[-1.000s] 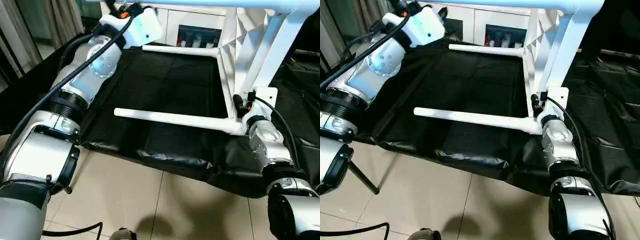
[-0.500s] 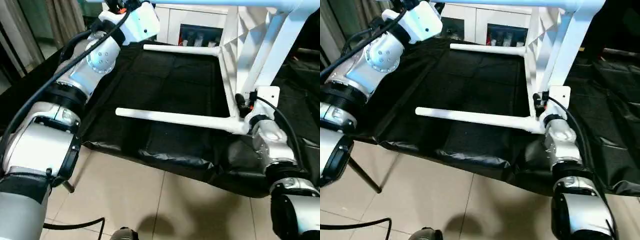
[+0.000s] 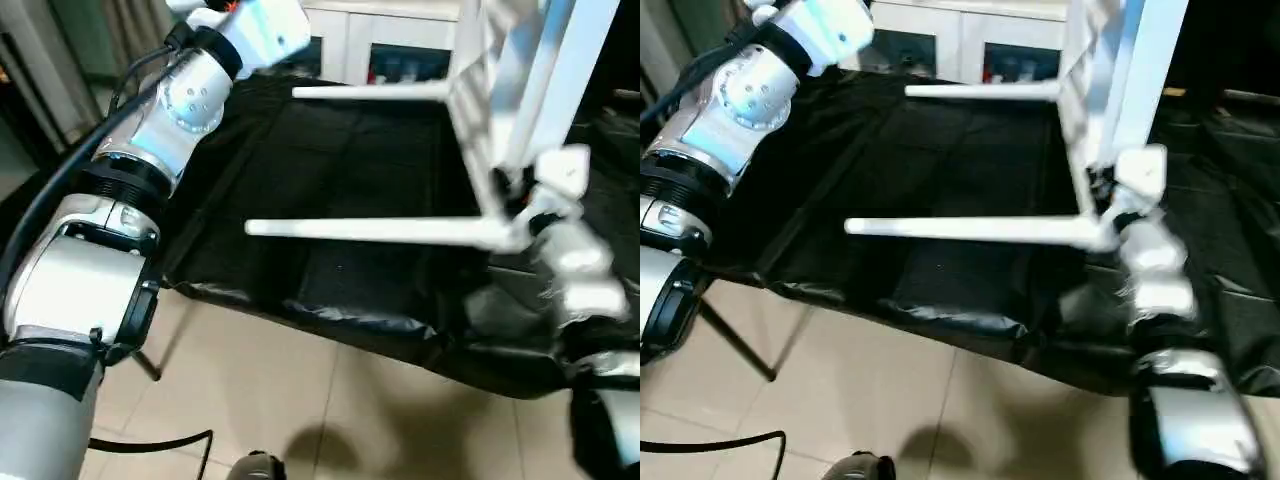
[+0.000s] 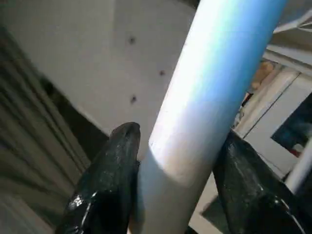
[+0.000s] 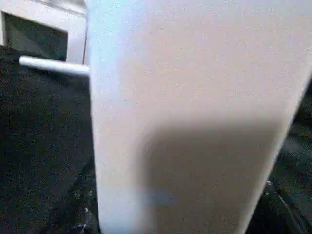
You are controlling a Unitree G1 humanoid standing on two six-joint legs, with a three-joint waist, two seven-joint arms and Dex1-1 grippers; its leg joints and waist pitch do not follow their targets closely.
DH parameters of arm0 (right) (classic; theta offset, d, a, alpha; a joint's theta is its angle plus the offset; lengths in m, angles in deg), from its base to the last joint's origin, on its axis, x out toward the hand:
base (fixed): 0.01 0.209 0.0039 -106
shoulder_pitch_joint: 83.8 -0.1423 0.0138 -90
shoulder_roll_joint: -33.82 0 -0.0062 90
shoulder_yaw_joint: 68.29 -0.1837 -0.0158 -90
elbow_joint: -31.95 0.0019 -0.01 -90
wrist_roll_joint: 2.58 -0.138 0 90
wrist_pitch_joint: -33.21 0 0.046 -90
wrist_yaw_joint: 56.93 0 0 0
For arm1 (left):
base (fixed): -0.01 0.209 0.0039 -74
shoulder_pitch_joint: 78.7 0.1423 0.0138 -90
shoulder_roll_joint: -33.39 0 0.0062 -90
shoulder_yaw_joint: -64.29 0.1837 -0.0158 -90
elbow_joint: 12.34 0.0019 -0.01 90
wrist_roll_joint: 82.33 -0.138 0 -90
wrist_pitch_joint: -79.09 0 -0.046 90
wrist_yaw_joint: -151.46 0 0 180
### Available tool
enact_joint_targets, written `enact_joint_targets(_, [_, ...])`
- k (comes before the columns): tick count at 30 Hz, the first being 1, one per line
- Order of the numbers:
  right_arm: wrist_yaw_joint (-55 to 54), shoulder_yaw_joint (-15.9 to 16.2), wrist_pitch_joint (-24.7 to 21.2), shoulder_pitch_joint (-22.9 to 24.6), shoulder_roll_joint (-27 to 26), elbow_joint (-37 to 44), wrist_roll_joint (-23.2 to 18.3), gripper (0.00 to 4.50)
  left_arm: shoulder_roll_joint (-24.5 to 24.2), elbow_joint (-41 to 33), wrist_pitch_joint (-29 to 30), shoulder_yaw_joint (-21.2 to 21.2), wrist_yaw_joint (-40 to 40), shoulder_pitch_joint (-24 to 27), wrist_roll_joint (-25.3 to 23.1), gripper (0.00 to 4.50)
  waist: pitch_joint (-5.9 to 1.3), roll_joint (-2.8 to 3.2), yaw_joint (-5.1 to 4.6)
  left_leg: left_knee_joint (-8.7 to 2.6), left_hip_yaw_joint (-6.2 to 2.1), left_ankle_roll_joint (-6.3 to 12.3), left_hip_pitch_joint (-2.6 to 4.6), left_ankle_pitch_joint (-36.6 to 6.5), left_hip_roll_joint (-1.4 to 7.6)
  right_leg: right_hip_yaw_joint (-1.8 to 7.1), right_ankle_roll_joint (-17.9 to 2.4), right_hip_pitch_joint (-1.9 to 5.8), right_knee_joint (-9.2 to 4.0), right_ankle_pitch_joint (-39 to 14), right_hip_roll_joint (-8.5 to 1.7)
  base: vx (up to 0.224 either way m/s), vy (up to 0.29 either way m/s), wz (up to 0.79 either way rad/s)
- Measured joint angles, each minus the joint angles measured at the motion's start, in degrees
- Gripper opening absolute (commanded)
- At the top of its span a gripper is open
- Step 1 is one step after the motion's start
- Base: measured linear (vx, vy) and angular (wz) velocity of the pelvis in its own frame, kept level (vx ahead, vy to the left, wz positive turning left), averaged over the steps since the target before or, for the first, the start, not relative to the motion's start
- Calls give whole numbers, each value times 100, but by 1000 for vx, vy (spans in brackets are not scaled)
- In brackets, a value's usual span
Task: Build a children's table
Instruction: Flip table
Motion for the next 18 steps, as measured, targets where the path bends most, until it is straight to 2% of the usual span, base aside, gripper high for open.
enact_joint_targets(4, [139, 79, 6, -394, 406, 361, 254, 186, 56, -268, 142, -461, 81, 344, 543, 212, 1, -3, 59, 1, 5, 21, 1, 12, 5, -2, 0, 4, 1, 0, -3, 0, 0, 0])
enact_joint_targets(10, [440, 349, 61, -909, 873, 416, 604, 186, 256, -1017, 488, -905, 254, 1057, 1143, 209, 14, -76, 102, 11, 26, 37, 1, 9, 3, -14, 0, 27, -1, 0, -35, 0, 0, 0])
enact_joint_targets(14, [618, 517, 10, -1220, 1092, 412, 858, 186, 484, -1564, 789, -1130, 404, 1525, 1413, 209, 16, -108, 94, 14, 90, 63, 5, -4, -6, -10, 1, 36, -3, -1, -76, 0, 0, 0])
enact_joint_targets(18, [754, 613, -4, -1476, 1261, 413, 1079, 186, 660, -1894, 1025, -1237, 516, 1846, 1689, 209, -12, -219, 78, 20, 95, 74, 10, -4, -4, -10, 7, 51, -9, -4, -78, 0, 0, 0])
